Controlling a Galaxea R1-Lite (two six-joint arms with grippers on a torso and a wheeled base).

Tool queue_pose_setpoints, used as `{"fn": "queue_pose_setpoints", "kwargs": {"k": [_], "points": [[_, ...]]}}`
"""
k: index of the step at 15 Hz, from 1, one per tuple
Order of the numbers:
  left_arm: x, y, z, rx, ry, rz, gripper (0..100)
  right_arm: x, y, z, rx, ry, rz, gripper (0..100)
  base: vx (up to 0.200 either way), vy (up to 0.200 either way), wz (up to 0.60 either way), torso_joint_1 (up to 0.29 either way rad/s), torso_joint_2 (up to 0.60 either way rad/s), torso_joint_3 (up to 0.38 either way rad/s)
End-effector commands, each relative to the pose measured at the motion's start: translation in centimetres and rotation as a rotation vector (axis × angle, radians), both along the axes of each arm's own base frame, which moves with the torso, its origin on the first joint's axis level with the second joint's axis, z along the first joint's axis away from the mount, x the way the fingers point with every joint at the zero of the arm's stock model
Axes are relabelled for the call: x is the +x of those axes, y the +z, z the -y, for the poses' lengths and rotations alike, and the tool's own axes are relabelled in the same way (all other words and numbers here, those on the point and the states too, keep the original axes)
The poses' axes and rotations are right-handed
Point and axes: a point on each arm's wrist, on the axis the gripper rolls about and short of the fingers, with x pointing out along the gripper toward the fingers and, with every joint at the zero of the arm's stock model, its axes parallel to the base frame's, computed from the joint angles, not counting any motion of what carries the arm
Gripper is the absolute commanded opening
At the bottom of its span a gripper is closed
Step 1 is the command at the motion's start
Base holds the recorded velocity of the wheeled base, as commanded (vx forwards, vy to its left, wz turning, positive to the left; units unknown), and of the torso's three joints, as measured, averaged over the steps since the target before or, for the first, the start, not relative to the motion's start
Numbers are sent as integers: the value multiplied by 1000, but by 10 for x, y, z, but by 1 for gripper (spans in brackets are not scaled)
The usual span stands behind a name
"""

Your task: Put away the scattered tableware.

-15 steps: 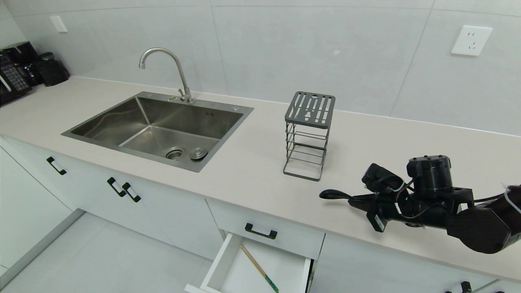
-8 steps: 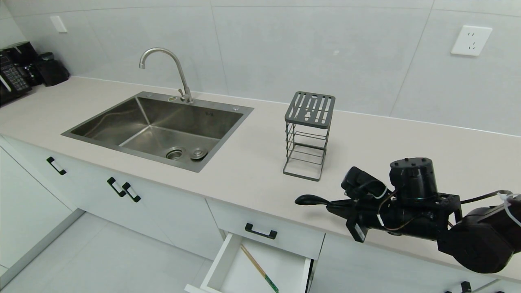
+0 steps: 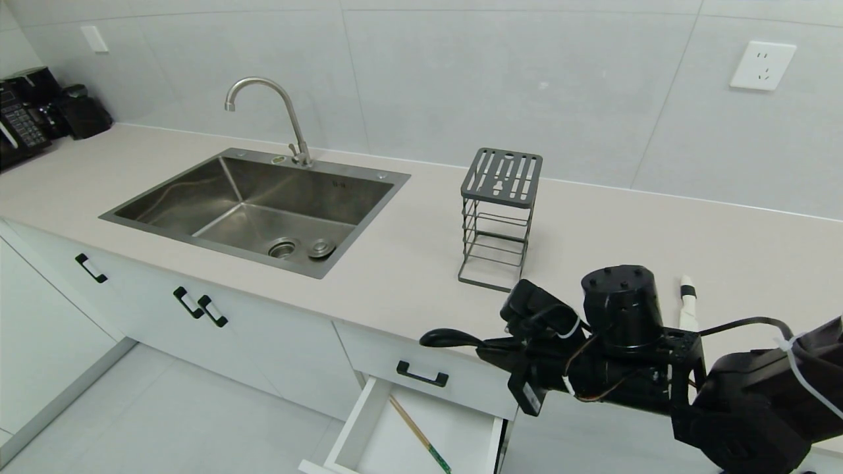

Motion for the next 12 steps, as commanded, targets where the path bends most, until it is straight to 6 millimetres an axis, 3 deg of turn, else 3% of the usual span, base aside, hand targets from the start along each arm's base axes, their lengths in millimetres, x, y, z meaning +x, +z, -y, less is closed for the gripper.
{"fn": "queue_pose_setpoints", "kwargs": {"k": [1,5,8,12], "points": [[0,0,0,0,1,0,100,-6,-8,-15,-5,34,-23,0,0,0,0,0,0,0],[0,0,0,0,1,0,100,-13,-13,-33,23,58,-76,0,0,0,0,0,0,0],[0,0,0,0,1,0,100,-17,-6,-43,87,58,-123,0,0,0,0,0,0,0],[0,0,0,0,0,0,100,-34,3,-76,133,135,-120,0,0,0,0,0,0,0]]}}
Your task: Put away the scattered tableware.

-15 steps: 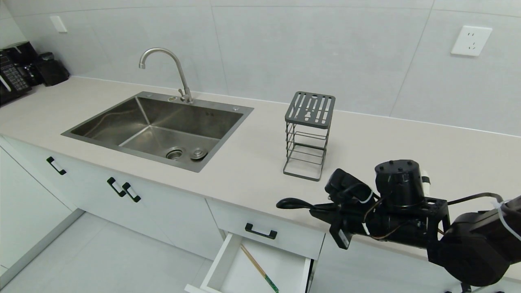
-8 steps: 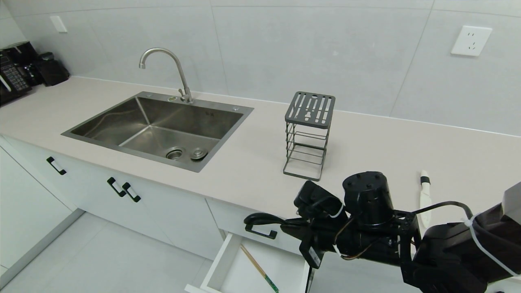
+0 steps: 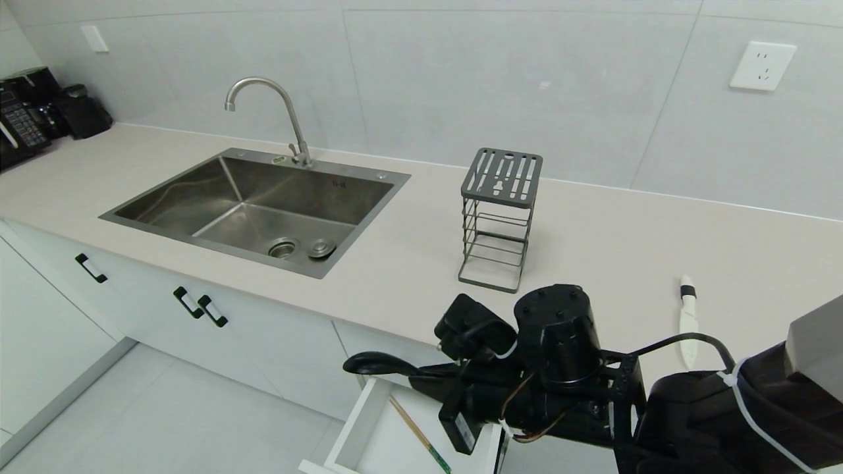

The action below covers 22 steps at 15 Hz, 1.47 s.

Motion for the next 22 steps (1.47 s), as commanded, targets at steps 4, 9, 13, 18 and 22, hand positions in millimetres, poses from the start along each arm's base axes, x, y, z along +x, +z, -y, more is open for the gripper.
{"fn": "queue_pose_setpoints", "kwargs": {"k": [4,9,13,18,22], "points": [[0,0,0,0,2,0,100,-13,1,-21,5,65,15,0,0,0,0,0,0,0],[0,0,0,0,2,0,100,-19,4,-26,16,88,28,0,0,0,0,0,0,0],[0,0,0,0,0,0,100,-18,4,-26,13,83,27,0,0,0,0,0,0,0],[0,0,0,0,2,0,100,-13,11,-30,3,65,93,0,0,0,0,0,0,0],[0,0,0,0,2,0,100,-13,10,-31,-20,75,116,0,0,0,0,0,0,0]]}}
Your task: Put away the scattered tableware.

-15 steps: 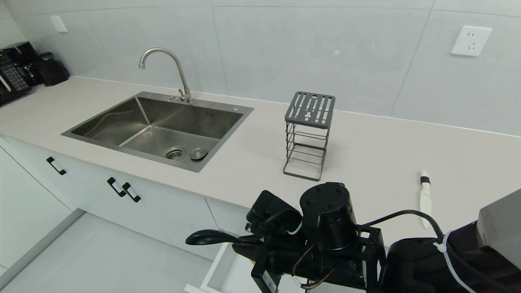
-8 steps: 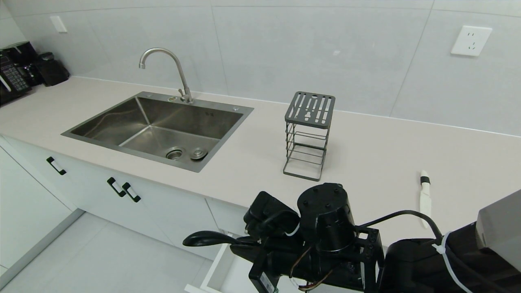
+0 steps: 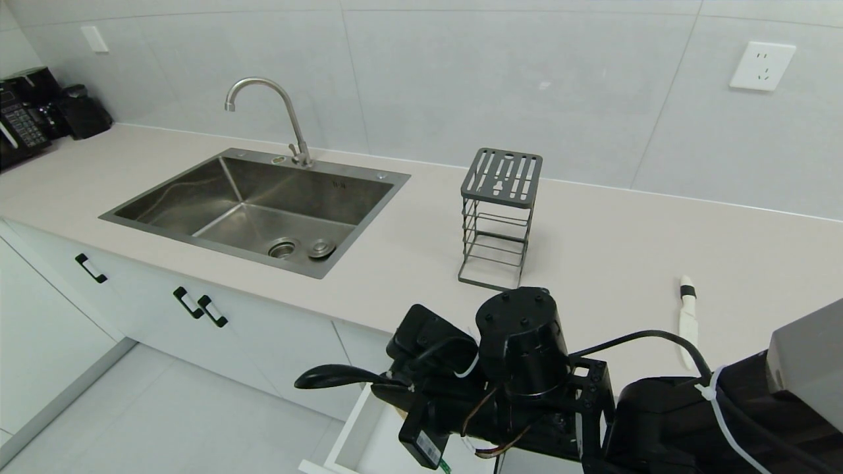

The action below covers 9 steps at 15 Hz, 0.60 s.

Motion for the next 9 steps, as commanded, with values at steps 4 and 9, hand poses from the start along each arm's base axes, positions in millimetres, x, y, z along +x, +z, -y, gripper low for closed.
{"fn": "queue_pose_setpoints", "kwargs": {"k": [4,9], "points": [[0,0,0,0,1,0,100,1,0,0,0,0,1,0,0,0,0,-49,84,51],[0,0,0,0,1,0,100,2,2,-2,8,0,6,0,0,0,0,-246,489,246]]}}
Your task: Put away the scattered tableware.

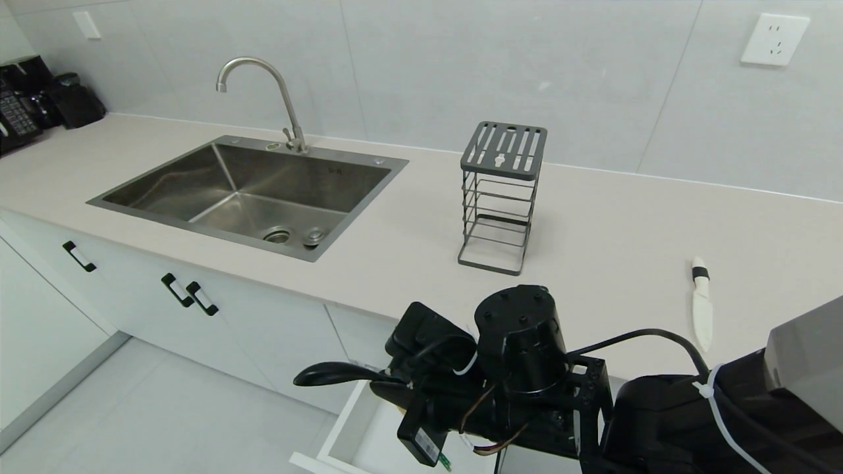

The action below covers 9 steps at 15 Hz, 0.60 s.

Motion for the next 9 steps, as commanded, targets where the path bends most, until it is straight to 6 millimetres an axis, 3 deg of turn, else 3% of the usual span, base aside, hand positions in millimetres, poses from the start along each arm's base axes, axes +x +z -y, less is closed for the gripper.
{"fn": "queue_pose_setpoints", "kwargs": {"k": [1,9], "points": [[0,0,0,0,1,0,100,0,0,-1,2,1,2,0,0,0,0,-286,549,276],[0,0,0,0,1,0,100,1,0,-2,2,0,2,0,0,0,0,-270,532,257]]}}
